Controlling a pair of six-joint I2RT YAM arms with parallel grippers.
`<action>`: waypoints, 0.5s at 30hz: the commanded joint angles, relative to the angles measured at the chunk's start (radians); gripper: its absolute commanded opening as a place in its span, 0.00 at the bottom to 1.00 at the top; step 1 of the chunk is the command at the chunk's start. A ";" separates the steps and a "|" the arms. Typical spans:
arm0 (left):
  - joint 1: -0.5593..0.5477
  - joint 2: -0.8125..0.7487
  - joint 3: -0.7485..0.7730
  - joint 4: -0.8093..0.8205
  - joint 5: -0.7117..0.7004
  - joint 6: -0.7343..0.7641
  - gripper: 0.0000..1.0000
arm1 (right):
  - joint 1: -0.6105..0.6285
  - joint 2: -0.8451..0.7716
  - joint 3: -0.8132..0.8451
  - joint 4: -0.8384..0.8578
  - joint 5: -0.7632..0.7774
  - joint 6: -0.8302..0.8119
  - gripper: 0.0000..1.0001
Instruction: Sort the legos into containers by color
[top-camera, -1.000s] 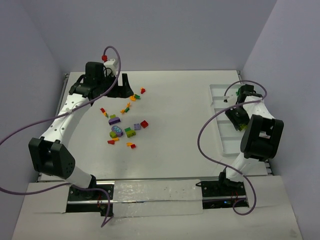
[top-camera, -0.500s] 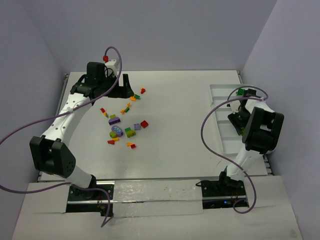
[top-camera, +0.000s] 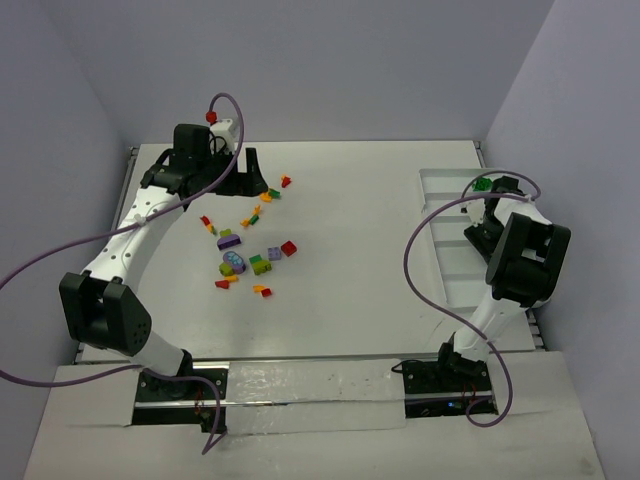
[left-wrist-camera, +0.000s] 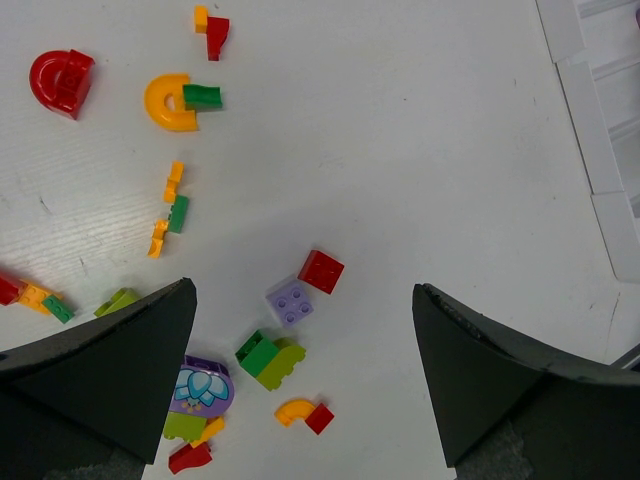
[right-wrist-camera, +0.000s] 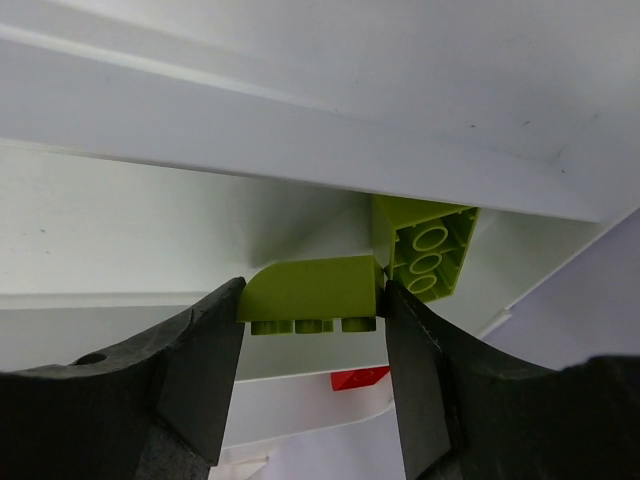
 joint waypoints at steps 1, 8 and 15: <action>-0.004 -0.018 0.025 0.014 -0.017 0.013 0.99 | -0.009 -0.006 0.043 0.025 0.047 -0.029 0.64; -0.004 -0.031 0.011 0.023 -0.030 0.023 0.99 | -0.007 -0.043 0.044 0.007 0.068 -0.044 0.76; -0.004 -0.042 0.011 0.008 -0.084 0.083 0.99 | 0.042 -0.135 0.095 -0.071 0.010 -0.002 0.80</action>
